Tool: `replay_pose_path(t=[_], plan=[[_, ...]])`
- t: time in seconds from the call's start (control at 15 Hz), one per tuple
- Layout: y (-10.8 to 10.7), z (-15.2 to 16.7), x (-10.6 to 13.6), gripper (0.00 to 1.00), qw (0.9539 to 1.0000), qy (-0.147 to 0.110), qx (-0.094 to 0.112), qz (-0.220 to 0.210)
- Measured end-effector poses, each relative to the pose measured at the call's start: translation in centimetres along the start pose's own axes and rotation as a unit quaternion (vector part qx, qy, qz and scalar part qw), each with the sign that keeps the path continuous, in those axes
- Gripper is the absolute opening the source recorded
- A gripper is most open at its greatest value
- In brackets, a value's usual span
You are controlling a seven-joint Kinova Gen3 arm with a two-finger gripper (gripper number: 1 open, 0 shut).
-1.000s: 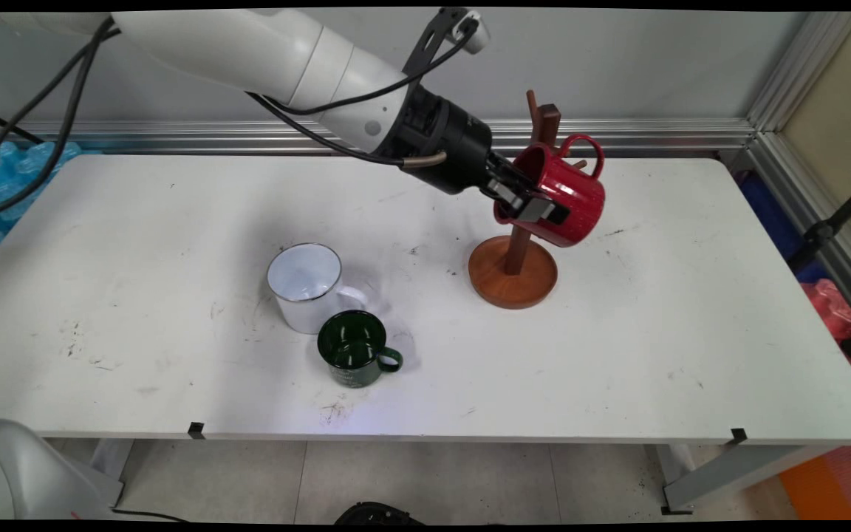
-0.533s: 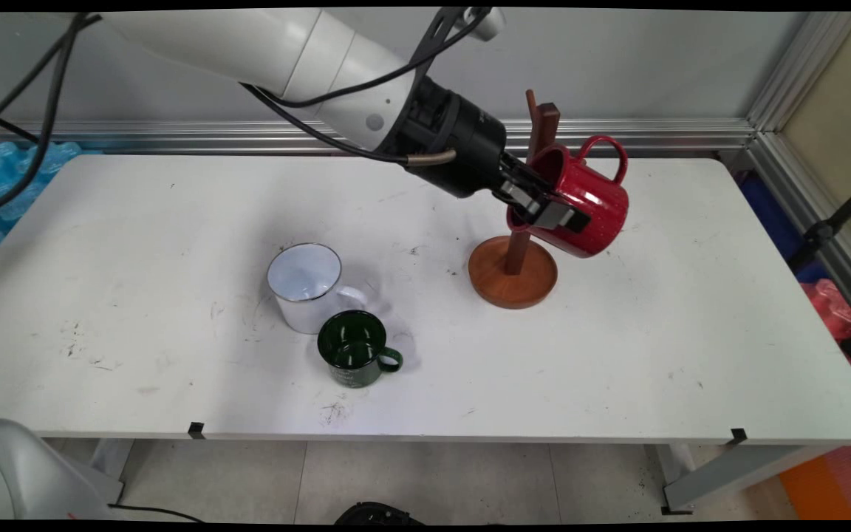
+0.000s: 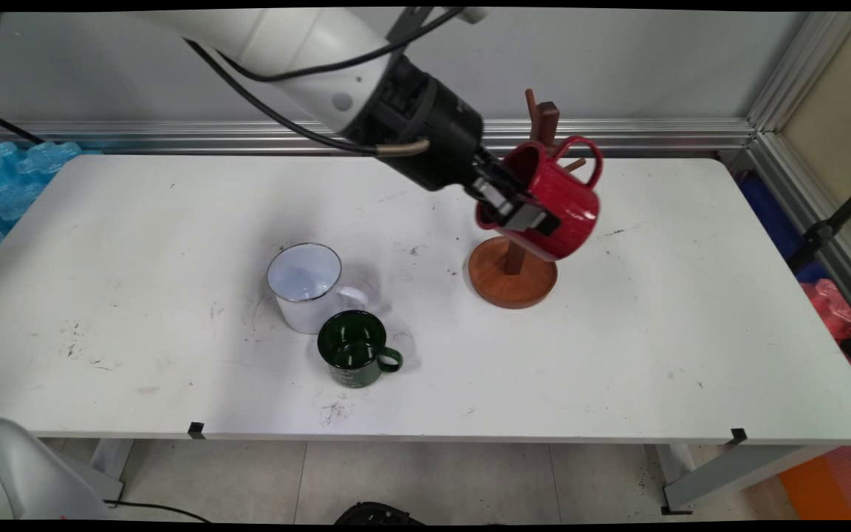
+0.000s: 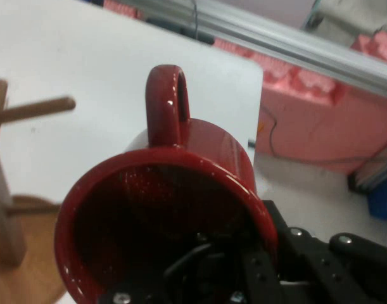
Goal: Place the picked object on the table
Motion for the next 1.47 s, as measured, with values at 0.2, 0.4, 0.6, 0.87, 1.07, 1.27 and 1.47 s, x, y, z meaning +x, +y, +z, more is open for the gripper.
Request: replay_pose_path(t=[0.2,0.4,0.6,0.87,1.07,1.27,1.47], plan=[[0.6,-2.0,0.1,0.0,0.999,-0.039,0.017,0.012],[0.6,-4.0,0.0,0.0,0.9954,-0.084,0.04,0.022],[-0.2,-5.4,0.2,0.0,0.9885,-0.129,0.071,0.033],[-2.5,-6.2,0.6,0.0,0.9754,-0.18,0.117,0.05],[-4.7,-6.2,0.9,0.0,0.9642,-0.213,0.145,0.063],[-6.6,-5.9,0.8,0.0,0.9553,-0.236,0.164,0.067],[-9.0,-5.1,0.4,0.0,0.9452,-0.262,0.181,0.072]])
